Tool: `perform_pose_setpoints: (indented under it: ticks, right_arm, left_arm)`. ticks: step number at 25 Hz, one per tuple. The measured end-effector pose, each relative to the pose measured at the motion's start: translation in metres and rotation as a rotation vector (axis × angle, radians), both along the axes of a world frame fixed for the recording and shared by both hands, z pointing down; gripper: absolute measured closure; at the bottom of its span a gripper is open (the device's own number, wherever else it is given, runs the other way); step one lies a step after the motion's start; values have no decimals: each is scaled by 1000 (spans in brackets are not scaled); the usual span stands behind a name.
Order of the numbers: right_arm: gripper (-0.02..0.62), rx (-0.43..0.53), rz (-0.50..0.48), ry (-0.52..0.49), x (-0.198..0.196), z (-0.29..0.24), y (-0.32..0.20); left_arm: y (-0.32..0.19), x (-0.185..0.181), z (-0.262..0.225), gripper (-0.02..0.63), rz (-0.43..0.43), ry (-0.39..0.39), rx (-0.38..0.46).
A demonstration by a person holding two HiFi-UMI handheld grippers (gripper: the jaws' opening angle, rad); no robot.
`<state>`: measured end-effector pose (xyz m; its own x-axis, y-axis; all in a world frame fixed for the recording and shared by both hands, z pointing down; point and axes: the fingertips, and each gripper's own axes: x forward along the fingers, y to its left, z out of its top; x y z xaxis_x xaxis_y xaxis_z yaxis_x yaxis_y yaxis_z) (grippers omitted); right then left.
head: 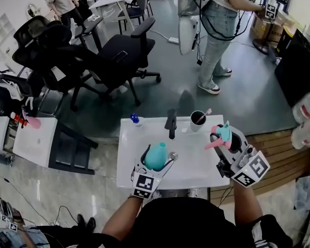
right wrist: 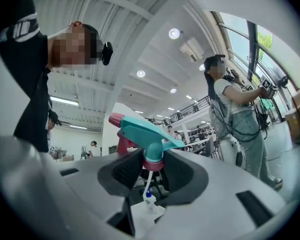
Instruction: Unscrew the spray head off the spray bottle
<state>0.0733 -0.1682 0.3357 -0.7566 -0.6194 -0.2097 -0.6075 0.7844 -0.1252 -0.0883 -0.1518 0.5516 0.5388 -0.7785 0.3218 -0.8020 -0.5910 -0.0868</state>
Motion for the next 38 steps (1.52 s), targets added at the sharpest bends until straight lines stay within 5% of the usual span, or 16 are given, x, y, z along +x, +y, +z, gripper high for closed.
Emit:
perform_pose_setpoints:
  ticks: [8,22,31,38]
  right_arm:
    - [457,-92,39,116,-13,56,1]
    - [457,-212,45,159,-21,121,10]
    - [457,-187,191,320,1,138,-1]
    - [457,-194,271,330,16,135,-9]
  left_arm:
    - [-6,4,-17,137,-2,23,33]
    - [-11,3,-50,137,-28,67,100]
    - [-12,-1,-51,137,-49,62,108]
    - [-12,-6,-50,137,-76,64,126]
